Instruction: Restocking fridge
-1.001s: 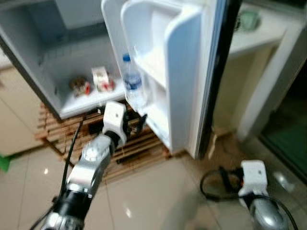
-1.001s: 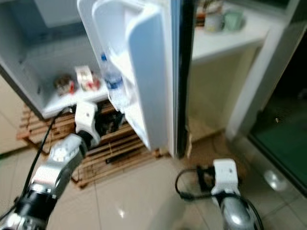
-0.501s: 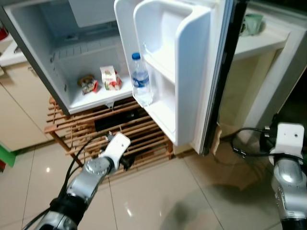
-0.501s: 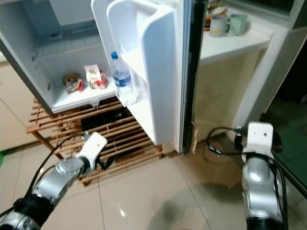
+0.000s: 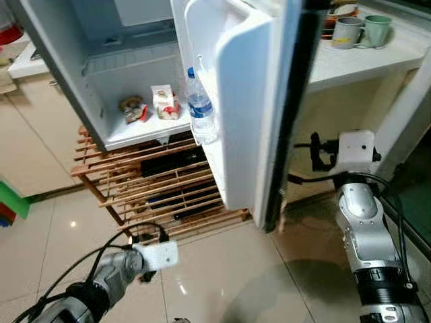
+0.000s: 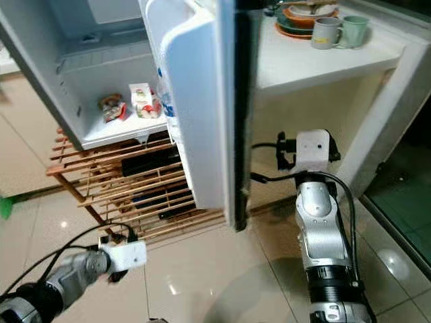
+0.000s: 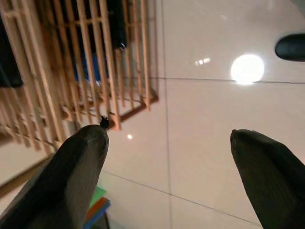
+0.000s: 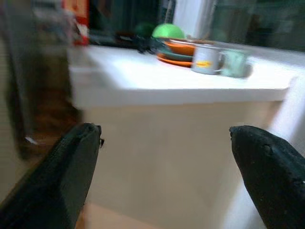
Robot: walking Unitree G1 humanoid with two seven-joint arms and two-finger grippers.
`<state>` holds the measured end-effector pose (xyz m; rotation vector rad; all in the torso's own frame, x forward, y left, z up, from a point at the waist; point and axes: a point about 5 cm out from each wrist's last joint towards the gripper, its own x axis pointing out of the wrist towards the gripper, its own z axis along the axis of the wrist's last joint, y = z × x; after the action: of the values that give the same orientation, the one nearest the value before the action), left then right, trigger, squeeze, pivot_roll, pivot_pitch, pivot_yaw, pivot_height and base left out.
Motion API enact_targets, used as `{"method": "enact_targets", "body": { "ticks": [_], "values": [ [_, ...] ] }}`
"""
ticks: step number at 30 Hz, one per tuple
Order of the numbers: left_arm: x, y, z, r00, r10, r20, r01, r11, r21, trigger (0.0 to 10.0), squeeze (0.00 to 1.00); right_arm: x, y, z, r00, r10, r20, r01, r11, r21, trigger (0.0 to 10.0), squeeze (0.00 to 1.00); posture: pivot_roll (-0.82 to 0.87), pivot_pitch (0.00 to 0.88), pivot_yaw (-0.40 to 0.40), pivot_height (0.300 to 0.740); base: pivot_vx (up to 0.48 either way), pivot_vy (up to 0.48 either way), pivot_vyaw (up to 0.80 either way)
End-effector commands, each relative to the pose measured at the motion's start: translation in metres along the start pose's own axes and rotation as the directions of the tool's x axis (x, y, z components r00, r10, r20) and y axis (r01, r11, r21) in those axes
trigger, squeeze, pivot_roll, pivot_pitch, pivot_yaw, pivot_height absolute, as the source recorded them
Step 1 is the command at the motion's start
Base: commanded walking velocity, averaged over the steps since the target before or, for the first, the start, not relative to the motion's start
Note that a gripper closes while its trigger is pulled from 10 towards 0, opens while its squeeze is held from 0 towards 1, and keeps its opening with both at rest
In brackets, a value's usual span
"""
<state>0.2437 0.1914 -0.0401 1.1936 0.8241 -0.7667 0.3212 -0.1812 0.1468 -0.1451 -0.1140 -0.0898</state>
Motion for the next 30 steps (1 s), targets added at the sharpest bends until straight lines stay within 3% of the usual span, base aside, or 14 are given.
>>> {"method": "enact_targets", "body": {
  "ticks": [1, 4, 5, 6, 8, 10, 14, 17, 18, 20, 22, 24, 27, 30],
  "values": [
    [0.003, 0.01, 0.015, 0.998, 0.043, 0.042, -0.041, 0.999, -0.029, 10.0, 0.0, 0.002, 0.051, 0.027, 0.973, 0.208, 0.099, -0.219, 0.97, 0.11, 10.0, 0.0, -0.07, 0.0, 0.081, 0.732, 0.0, 0.0, 0.0],
    [0.007, 0.006, 0.025, 0.997, 0.042, 0.062, -0.037, 0.996, -0.085, 10.0, 0.0, -0.01, 0.089, 0.056, 0.891, 0.407, 0.203, -0.446, 0.866, 0.225, 10.0, 0.0, -0.06, 0.0, 0.073, 0.732, 0.0, 0.0, 0.0],
    [0.007, 0.006, 0.025, 0.997, 0.042, 0.062, -0.037, 0.996, -0.085, 10.0, 0.0, -0.01, 0.089, 0.056, 0.891, 0.407, 0.203, -0.446, 0.866, 0.225, 10.0, 0.0, -0.06, 0.0, 0.073, 0.732, 0.0, 0.0, 0.0],
    [0.008, 0.005, 0.028, 0.997, 0.046, 0.066, -0.04, 0.995, -0.092, 10.0, 0.0, -0.015, 0.097, 0.063, 0.857, 0.459, 0.232, -0.509, 0.824, 0.25, 10.0, 0.0, -0.06, 0.0, 0.07, 0.732, 0.0, 0.0, 0.0],
    [0.011, -0.001, 0.039, 0.996, 0.05, 0.073, -0.042, 0.994, -0.103, 10.0, 0.0, -0.023, 0.097, 0.075, 0.79, 0.552, 0.267, -0.613, 0.722, 0.321, 10.0, 0.0, -0.06, 0.0, 0.066, 0.732, 0.0, 0.0, 0.0],
    [0.014, -0.011, 0.046, 0.996, 0.045, 0.077, -0.038, 0.995, -0.094, 10.0, 0.0, -0.023, 0.083, 0.079, 0.782, 0.555, 0.285, -0.624, 0.684, 0.379, 10.0, 0.0, -0.05, 0.0, 0.065, 0.732, 0.0, 0.0, 0.0],
    [0.016, -0.028, 0.059, 0.993, 0.043, 0.11, -0.03, 0.992, -0.119, 10.0, 0.0, -0.021, 0.055, 0.066, 0.825, 0.511, 0.244, -0.562, 0.692, 0.452, 10.0, 0.0, -0.05, 0.0, 0.066, 0.732, 0.0, 0.0, 0.0],
    [0.016, -0.026, 0.072, 0.985, 0.078, 0.154, -0.046, 0.979, -0.199, 10.0, 0.0, -0.026, 0.052, 0.061, 0.828, 0.513, 0.225, -0.555, 0.693, 0.461, 10.0, 0.0, -0.05, 0.0, 0.068, 0.732, 0.0, 0.0, 0.0],
    [0.012, -0.013, 0.103, 0.944, 0.201, 0.26, -0.108, 0.936, -0.334, 10.0, 0.0, -0.035, 0.06, 0.056, 0.82, 0.538, 0.194, -0.562, 0.696, 0.448, 10.0, 0.0, -0.06, 0.0, 0.069, 0.732, 0.0, 0.0, 0.0],
    [0.008, -0.007, 0.129, 0.904, 0.265, 0.335, -0.129, 0.917, -0.376, 10.0, 0.0, -0.04, 0.066, 0.052, 0.815, 0.554, 0.172, -0.567, 0.696, 0.441, 10.0, 0.0, -0.06, 0.0, 0.068, 0.732, 0.0, 0.0, 0.0],
    [0.003, 0.015, 0.123, 0.87, 0.308, 0.385, -0.139, 0.902, -0.408, 10.0, 0.0, -0.038, 0.066, 0.045, 0.835, 0.533, 0.136, -0.534, 0.726, 0.435, 10.0, 0.0, -0.06, 0.0, 0.067, 0.732, 0.0, 0.0, 0.0],
    [0.002, 0.02, 0.117, 0.868, 0.302, 0.394, -0.142, 0.911, -0.387, 10.0, 0.0, -0.034, 0.062, 0.038, 0.86, 0.501, 0.096, -0.494, 0.771, 0.403, 10.0, 0.0, -0.06, 0.0, 0.07, 0.732, 0.0, 0.0, 0.0],
    [0.01, 0.0, 0.09, 0.94, 0.196, 0.278, -0.095, 0.936, -0.34, 10.0, 0.0, -0.025, 0.048, 0.033, 0.909, 0.413, 0.057, -0.403, 0.835, 0.375, 10.0, 0.0, -0.06, 0.0, 0.071, 0.732, 0.0, 0.0, 0.0],
    [0.004, 0.02, 0.075, 0.907, 0.257, 0.335, -0.061, 0.865, -0.498, 10.0, 0.0, -0.019, 0.035, 0.027, 0.943, 0.332, 0.021, -0.317, 0.878, 0.358, 10.0, 0.0, -0.05, 0.0, 0.062, 0.732, 0.0, 0.0, 0.0]
  ]
}}
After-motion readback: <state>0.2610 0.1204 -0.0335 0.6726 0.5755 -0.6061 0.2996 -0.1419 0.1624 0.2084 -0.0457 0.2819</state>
